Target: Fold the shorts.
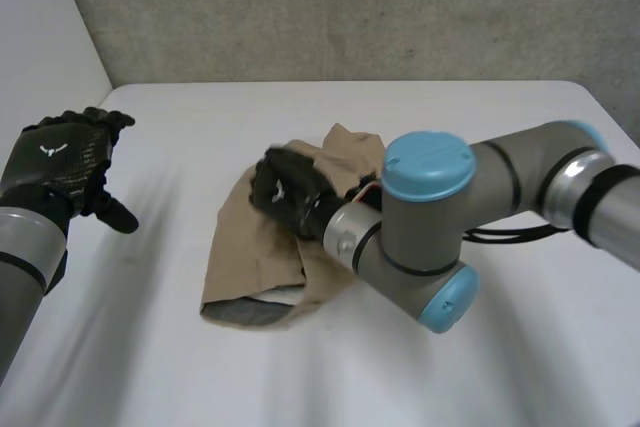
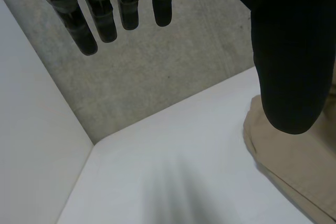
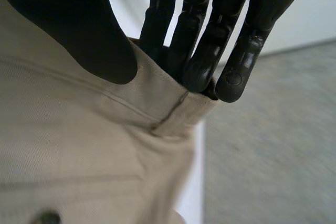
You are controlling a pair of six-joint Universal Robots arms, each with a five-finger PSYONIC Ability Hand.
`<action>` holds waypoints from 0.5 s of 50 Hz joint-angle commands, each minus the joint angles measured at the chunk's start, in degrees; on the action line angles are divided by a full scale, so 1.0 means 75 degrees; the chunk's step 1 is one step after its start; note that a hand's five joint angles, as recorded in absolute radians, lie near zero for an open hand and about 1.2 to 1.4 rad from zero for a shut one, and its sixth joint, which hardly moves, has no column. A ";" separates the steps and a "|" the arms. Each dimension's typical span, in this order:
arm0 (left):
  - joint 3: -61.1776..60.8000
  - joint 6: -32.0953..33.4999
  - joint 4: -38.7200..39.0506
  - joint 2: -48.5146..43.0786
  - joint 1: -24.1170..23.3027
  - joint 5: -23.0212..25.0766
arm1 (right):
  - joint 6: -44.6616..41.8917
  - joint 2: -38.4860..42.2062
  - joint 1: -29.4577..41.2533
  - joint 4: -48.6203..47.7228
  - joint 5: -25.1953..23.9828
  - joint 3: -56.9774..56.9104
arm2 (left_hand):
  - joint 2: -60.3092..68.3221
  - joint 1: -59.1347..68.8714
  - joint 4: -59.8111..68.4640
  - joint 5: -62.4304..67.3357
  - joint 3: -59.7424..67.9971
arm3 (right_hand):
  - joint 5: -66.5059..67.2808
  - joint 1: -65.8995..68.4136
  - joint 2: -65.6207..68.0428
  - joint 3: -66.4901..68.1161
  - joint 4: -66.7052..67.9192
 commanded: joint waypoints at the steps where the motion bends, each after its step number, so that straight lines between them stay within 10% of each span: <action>1: 0.0022 -0.0004 0.0036 -0.0028 0.0014 0.0005 | 0.1744 -0.1532 -0.0218 -0.0715 0.1611 0.1158 | -0.0262 -0.0323 -0.0245 -0.0355 -0.0348 | 0.1931 0.3190 0.1637 0.1764 0.1643; 25: 0.0011 0.0054 0.0048 -0.0391 -0.0349 0.0005 | 0.2251 -0.3069 -0.4613 -0.0680 0.3065 0.4148 | -0.0262 -0.0323 -0.0245 -0.0355 -0.0348 | 0.1931 0.3190 0.1637 0.1764 0.1643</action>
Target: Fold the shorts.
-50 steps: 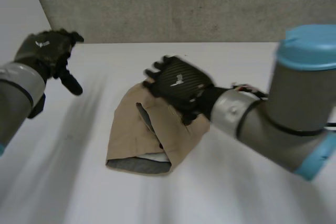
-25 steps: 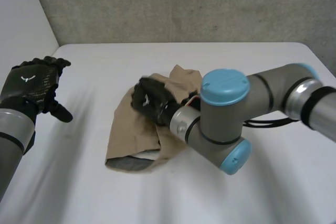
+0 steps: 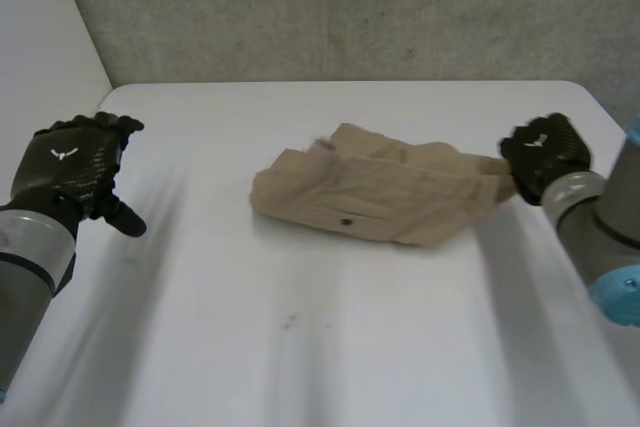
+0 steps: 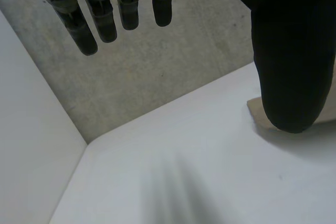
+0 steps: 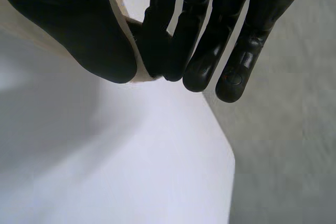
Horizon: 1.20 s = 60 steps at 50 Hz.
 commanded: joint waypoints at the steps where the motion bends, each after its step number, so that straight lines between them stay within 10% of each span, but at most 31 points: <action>1: 0.0028 0.0039 0.0009 -0.0243 -0.0274 -0.0010 | -0.0428 0.0115 -0.1023 -0.0035 0.0131 0.0070 | -0.0262 -0.0323 -0.0245 -0.0355 -0.0348 | 0.1915 0.3190 0.1636 0.1663 0.1589; 3: 0.0063 0.0039 0.0021 -0.0290 -0.0322 -0.0010 | -0.0500 0.0115 -0.1118 -0.0046 0.0143 0.0047 | -0.0262 -0.0323 -0.0245 -0.0355 -0.0348 | 0.1812 0.3087 0.1533 0.1560 0.1486; 10: 0.0321 0.0051 0.0033 -0.0816 -0.0603 -0.0010 | -0.0418 -0.0002 -0.1294 0.0024 0.0623 -0.0199 | -0.0240 -0.0301 -0.0222 -0.0332 -0.0325 | -0.7418 -0.6143 -0.7697 -0.7670 -0.7744; 21: 0.0895 0.0074 0.0395 -0.1871 -0.1142 -0.0045 | 0.0892 -0.2322 -0.0229 0.0657 -0.0594 0.1136 | -0.0128 -0.0189 -0.0110 -0.0220 -0.0213 | -0.7418 -0.6143 -0.7697 -0.7670 -0.7744; 31: 0.1212 0.0074 0.0595 -0.2399 -0.1470 -0.0104 | 0.4572 -0.2546 0.1258 0.1546 -0.1135 0.2202 | -0.0105 -0.0166 -0.0088 -0.0198 -0.0191 | -0.6580 -0.5305 -0.6859 -0.6832 -0.6906; 60: 0.1223 0.0062 0.0618 -0.2470 -0.1552 -0.0092 | 0.4376 -0.0917 0.2116 0.0071 -0.0537 0.3504 | -0.0105 -0.0166 -0.0088 -0.0198 -0.0191 | -0.2724 -0.1448 -0.3002 -0.2976 -0.3049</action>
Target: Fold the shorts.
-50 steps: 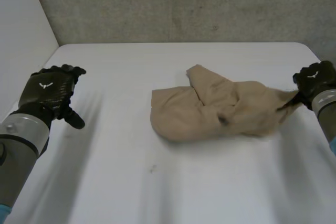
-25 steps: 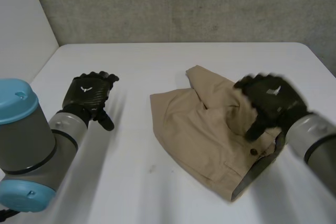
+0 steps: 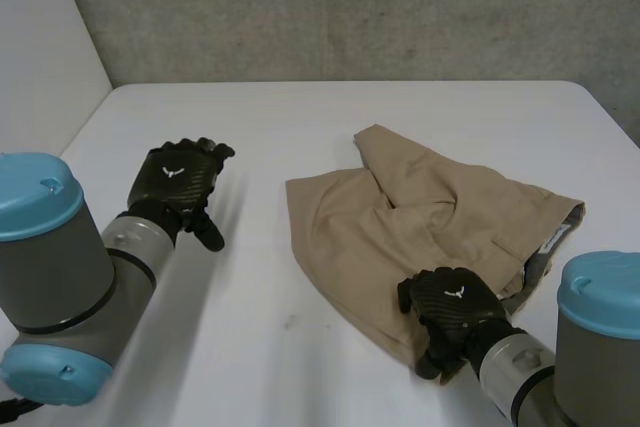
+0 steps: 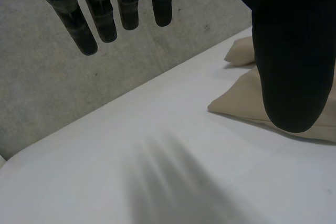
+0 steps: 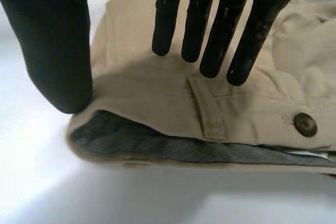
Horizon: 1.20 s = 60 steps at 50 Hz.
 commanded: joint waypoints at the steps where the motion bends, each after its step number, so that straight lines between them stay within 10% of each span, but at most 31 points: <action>1: -0.0013 -0.0002 0.0000 0.0000 -0.0022 0.0000 | -0.0391 0.0438 0.0053 -0.0467 0.0252 0.0112 | -0.0105 -0.0166 -0.0088 -0.0198 -0.0191 | 0.2331 0.2814 0.2142 0.2130 0.2163; 5: -0.0013 -0.0002 0.0000 0.0000 -0.0033 0.0000 | -0.0520 0.0415 0.0042 -0.0678 0.0381 0.0147 | -0.0105 -0.0166 -0.0088 -0.0198 -0.0191 | 0.6340 0.6824 0.6152 0.6139 0.6172; 44: 0.3091 0.1346 0.0914 -0.3855 -0.1228 0.0539 | -0.1177 -0.3874 0.0019 0.1794 -0.0240 -0.1036 | 0.0275 0.0214 0.0293 0.0183 0.0190 | 0.6344 0.6827 0.6155 0.6143 0.6176; 49: 0.3583 0.1240 0.0961 -0.4265 -0.1346 0.0434 | -0.1212 -0.3956 -0.0052 0.1806 -0.0217 -0.1001 | 0.4234 0.4173 0.4252 0.4142 0.4149 | 0.6344 0.6827 0.6155 0.6143 0.6176; 51: 0.3875 0.1182 0.0950 -0.4417 -0.1334 0.0108 | -0.1258 -0.4003 -0.0064 0.1794 -0.0205 -0.0966 | 0.8879 0.8818 0.8896 0.8786 0.8793 | 0.6344 0.6827 0.6155 0.6143 0.6176; 60: 0.3586 0.1135 0.0891 -0.3507 -0.0913 -0.1770 | -0.1446 -0.3945 -0.1211 0.1736 -0.0287 -0.0767 | 0.9042 0.8981 0.9060 0.8950 0.8957 | 0.6344 0.6827 0.6155 0.6143 0.6176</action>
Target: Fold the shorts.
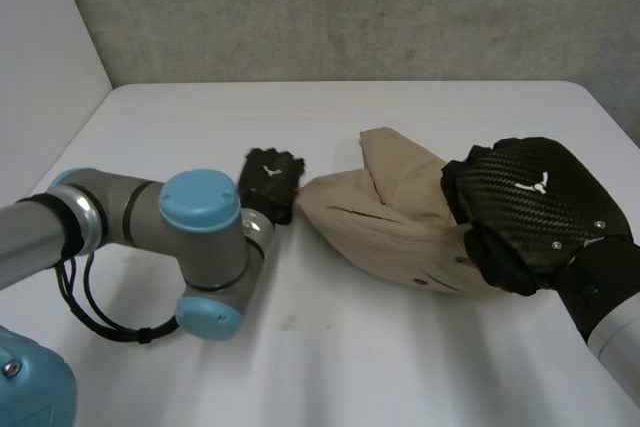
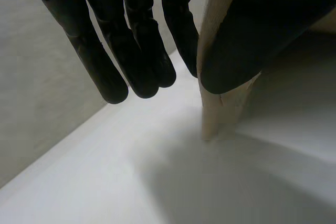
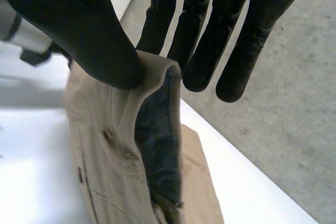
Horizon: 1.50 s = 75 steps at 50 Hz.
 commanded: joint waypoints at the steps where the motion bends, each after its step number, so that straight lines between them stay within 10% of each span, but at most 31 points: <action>1: -0.0516 -0.0029 -0.0054 0.1093 0.0390 -0.1072 | -0.0157 0.0054 -0.0994 -0.0049 -0.0095 0.0153 | 0.1595 0.1925 0.1592 0.2006 0.1651 | 0.1836 0.3406 0.1723 0.1658 0.1586; 20: -0.4501 -0.0169 -0.0113 0.6509 0.0742 -0.0040 | -0.0180 0.1588 -0.1171 -0.1197 -0.0259 0.0083 | 0.1595 0.1925 0.1592 0.2006 0.1651 | 0.1836 0.3406 0.1723 0.1658 0.1586; 25: -0.4807 -0.0158 -0.0125 0.6207 0.0684 -0.0017 | -0.0063 0.2571 -0.1171 -0.0999 -0.0188 -0.0268 | 0.1595 0.1925 0.1592 0.2006 0.1651 | 0.1836 0.3406 0.1723 0.1658 0.1586; 29: -0.4749 -0.0088 -0.0136 0.5726 0.0613 -0.0028 | 0.0217 0.3135 -0.1183 -0.0321 -0.0200 -0.0584 | 0.1595 0.1925 0.1592 0.2006 0.1651 | -0.3812 -0.2242 -0.3925 -0.3989 -0.4061; 33: -0.4678 -0.0087 -0.0125 0.5514 0.0461 -0.0040 | 0.0990 0.3265 -0.1241 0.0454 -0.0235 -0.1065 | 0.1595 0.1925 0.1592 0.2006 0.1651 | -0.5084 -0.3514 -0.5197 -0.5262 -0.5334; 56: -0.3637 0.0018 -0.0101 0.4062 0.0449 -0.0052 | 0.2960 0.1801 -0.0458 0.1851 -0.1232 -0.0435 | 0.1595 0.1925 0.1592 0.2006 0.1651 | -0.5243 -0.3673 -0.5356 -0.5421 -0.5493; 75: -0.2475 0.0041 -0.0171 0.3006 0.0437 -0.0181 | 0.3335 0.3206 0.1583 0.0398 0.1264 0.0071 | 0.1595 0.1925 0.1592 0.2006 0.1651 | -0.5065 -0.3495 -0.5178 -0.5243 -0.5315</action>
